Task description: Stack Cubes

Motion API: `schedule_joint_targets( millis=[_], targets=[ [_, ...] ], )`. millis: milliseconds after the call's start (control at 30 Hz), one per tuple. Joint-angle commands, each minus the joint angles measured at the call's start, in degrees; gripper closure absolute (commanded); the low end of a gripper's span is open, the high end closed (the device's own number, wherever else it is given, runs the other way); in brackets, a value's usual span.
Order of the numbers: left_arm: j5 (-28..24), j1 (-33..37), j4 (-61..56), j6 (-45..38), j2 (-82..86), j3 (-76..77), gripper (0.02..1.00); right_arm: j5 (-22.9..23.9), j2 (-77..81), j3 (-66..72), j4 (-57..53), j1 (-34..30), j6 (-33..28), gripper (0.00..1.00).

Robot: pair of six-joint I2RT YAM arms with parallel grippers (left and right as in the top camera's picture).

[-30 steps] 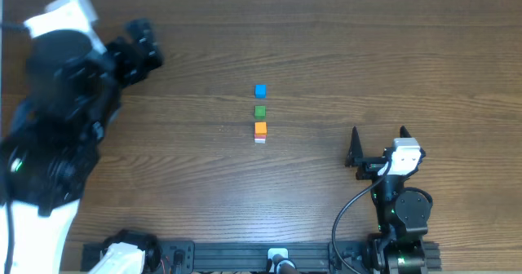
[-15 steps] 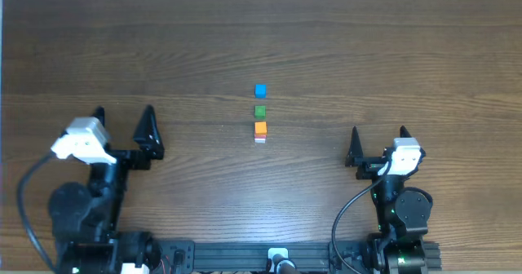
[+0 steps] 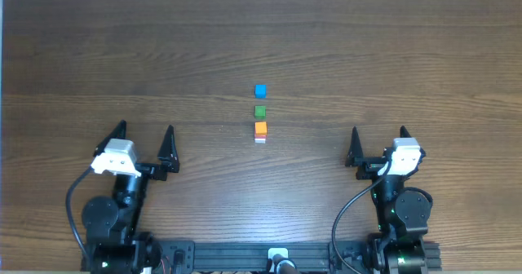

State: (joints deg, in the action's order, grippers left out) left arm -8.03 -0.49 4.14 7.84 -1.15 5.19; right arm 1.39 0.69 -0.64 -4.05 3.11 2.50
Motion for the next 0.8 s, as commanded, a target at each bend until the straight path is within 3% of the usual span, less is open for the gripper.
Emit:
schedule_joint_targets(
  millis=[33, 800],
  targets=[
    [-3.5, 0.4, -0.5, -1.9, 1.0, -2.6, 0.025, -0.3, -0.4, 0.3, -0.1, 0.3, -0.4, 0.009],
    [-3.9, 0.4, -0.9, -1.2, 0.8, -4.9, 0.020, -0.3, -0.4, 0.3, -0.1, 0.3, -0.4, 0.007]
  ],
)
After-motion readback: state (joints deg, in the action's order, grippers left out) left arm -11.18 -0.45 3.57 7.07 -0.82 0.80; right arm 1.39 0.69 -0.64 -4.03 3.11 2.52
